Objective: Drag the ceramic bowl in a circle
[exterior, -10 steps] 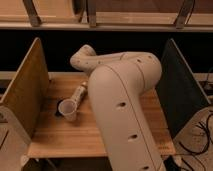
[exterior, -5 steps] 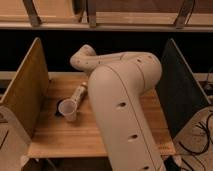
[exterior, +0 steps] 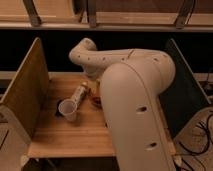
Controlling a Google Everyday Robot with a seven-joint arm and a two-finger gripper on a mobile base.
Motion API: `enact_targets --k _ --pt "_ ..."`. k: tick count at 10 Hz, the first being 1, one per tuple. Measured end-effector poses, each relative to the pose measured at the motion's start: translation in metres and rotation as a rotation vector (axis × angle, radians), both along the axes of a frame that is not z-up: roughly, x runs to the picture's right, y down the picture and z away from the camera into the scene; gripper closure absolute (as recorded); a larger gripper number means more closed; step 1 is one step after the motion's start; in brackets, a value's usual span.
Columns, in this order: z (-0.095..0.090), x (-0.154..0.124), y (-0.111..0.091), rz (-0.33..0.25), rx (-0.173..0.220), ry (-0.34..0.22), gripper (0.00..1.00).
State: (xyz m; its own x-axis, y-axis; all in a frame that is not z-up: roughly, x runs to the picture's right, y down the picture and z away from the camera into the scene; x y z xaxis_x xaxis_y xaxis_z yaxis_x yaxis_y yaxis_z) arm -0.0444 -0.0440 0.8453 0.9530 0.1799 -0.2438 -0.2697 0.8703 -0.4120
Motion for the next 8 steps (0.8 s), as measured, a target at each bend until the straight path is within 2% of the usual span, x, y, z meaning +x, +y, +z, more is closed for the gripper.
enact_targets --k 2,3,5,7,8 --pt "-0.002 -0.012 -0.013 0.057 0.05 -0.125 0.2" --pt "-0.003 -0.016 -0.016 0.066 0.059 -0.148 0.2" --pt "-0.005 -0.02 -0.017 0.063 0.062 -0.155 0.2" --pt "-0.001 -0.012 -0.001 0.053 0.015 -0.11 0.2" --pt "0.005 -0.002 0.028 0.036 -0.064 -0.056 0.2"
